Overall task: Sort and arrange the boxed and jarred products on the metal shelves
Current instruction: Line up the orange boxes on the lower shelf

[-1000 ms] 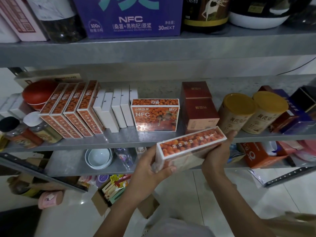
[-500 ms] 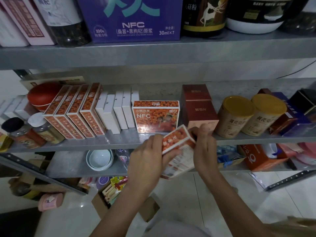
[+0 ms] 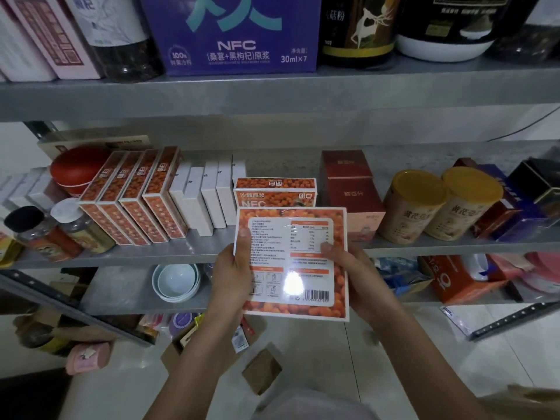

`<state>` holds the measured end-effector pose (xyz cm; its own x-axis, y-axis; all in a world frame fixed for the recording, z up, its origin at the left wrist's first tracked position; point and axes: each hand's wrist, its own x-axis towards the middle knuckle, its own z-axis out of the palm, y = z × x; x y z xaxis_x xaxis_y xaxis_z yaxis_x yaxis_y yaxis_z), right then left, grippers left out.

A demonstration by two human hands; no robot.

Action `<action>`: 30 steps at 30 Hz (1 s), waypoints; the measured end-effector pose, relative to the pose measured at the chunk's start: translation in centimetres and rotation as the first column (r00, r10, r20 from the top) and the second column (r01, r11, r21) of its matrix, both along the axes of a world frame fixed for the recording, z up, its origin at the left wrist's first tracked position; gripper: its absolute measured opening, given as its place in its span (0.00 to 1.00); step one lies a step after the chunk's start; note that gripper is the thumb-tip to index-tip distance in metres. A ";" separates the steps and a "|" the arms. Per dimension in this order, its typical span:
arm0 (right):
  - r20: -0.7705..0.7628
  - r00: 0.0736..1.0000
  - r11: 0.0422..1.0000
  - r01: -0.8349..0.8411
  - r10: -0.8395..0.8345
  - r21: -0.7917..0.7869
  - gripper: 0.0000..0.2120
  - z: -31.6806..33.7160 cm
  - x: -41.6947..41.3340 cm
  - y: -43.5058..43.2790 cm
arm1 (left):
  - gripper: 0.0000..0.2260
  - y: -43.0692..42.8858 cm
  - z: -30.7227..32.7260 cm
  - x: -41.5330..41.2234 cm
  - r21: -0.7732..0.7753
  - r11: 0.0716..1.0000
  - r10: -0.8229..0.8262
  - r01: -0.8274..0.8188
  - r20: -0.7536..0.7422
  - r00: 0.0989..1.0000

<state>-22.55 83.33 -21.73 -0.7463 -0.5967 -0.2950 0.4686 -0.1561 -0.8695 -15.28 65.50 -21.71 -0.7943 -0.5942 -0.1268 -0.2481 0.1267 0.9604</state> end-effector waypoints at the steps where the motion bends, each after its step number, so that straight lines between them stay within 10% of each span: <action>1: 0.009 1.000 0.999 0.029 -0.028 -0.020 0.20 -0.1 0.0 -0.2 | 0.26 0.0 0.1 0.0 0.014 1.000 -0.004 0.004 0.019 1.000; 5: 0.036 0.997 0.996 0.071 -0.069 -0.056 0.17 0.1 -0.3 -0.3 | 0.26 0.0 0.6 -0.2 0.016 0.999 -0.031 0.030 0.070 0.997; 7: 0.062 0.994 0.994 0.098 -0.095 -0.057 0.18 0.3 -0.5 -0.2 | 0.27 0.2 0.3 0.1 -0.251 0.967 -0.025 0.040 0.060 0.998; 11: 0.214 0.956 0.973 0.220 -0.201 -0.072 0.17 0.5 -1.0 -0.3 | 0.26 1.0 -0.5 1.4 -0.821 0.568 -0.234 0.063 -0.088 0.968; 14: 0.319 0.922 0.969 0.245 -0.221 -0.037 0.15 0.5 -1.1 -0.5 | 0.33 1.6 -1.5 1.4 -0.983 0.144 -0.552 0.114 0.016 0.834; 16: 0.363 0.908 0.973 0.231 -0.211 -0.012 0.12 0.6 -1.0 -0.6 | 0.40 1.9 -1.8 1.1 -0.991 0.042 -0.559 0.127 0.082 0.825; 24: 0.238 0.889 0.920 0.385 -0.391 0.074 0.29 0.4 -1.1 -0.3 | 0.29 2.6 -2.7 1.0 -0.864 0.500 -0.474 0.057 -0.218 0.853; 28: 0.034 0.711 0.705 0.688 -0.702 0.170 0.23 0.0 -2.2 0.0 | 0.23 3.3 -1.6 1.5 -0.421 0.866 -0.446 0.270 -0.405 0.798; 30: -0.106 0.717 0.687 0.692 -0.689 0.222 0.22 -0.6 -2.5 0.0 | 0.22 3.9 -0.7 1.8 -0.172 0.909 -0.417 0.380 -0.420 0.806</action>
<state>-25.02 83.33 -22.31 -0.9246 0.1729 -0.3394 0.2977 -0.2277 -0.9271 -13.53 69.39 -22.41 -0.9236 -0.2063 0.3231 0.2838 0.1987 0.9381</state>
